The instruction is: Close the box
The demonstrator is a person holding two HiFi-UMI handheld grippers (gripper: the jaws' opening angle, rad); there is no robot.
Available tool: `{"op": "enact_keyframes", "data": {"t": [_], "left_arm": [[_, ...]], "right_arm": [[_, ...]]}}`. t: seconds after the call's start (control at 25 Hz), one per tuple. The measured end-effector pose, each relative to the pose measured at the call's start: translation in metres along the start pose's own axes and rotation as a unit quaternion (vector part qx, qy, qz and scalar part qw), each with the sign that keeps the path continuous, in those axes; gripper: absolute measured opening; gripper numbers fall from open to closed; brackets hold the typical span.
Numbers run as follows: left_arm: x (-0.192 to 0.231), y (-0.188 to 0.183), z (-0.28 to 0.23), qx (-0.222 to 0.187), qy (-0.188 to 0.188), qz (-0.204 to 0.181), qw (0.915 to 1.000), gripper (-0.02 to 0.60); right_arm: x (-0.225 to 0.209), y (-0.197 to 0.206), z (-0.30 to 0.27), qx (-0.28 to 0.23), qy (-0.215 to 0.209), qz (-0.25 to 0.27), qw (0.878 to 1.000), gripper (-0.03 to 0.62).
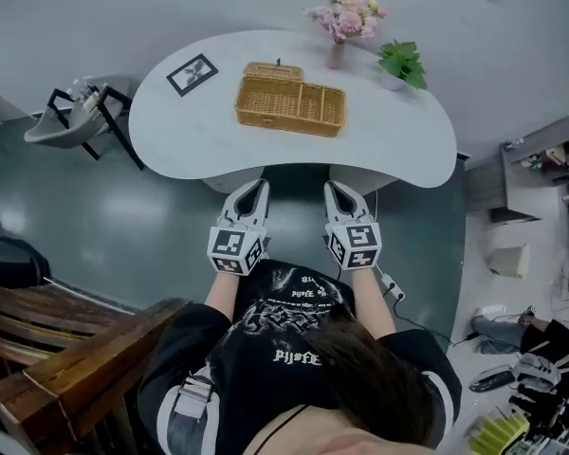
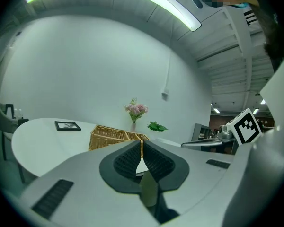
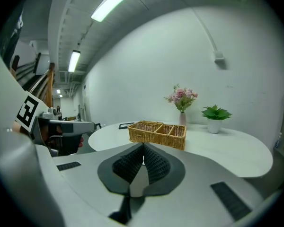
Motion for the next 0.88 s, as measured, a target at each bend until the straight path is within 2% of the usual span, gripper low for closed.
{"op": "enact_keyframes", "data": {"t": [0.24, 0.64, 0.88], "left_arm": [[0.035, -0.012, 0.003, 0.0, 0.02, -0.006, 0.9998, 0.032], [0.084, 0.0, 0.027, -0.01, -0.006, 0.038, 0.9992, 0.032], [0.093, 0.004, 0.029, -0.009, -0.02, 0.035, 0.9992, 0.032]], "right_arm": [[0.021, -0.007, -0.023, 0.004, 0.021, -0.019, 1.0, 0.025], [0.05, -0.012, -0.046, 0.02, 0.024, -0.003, 1.0, 0.025], [0.048, -0.014, -0.062, 0.018, 0.019, 0.004, 1.0, 0.025]]}}
Point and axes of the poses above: the fingertips, and each gripper's own axes: z backward along the fingers, x to its left, y out of its underside, the point moved 4 cm from there along z, backward along the fingers, and after that the axes turned 10 degrees about y, right-handed, at the moved point
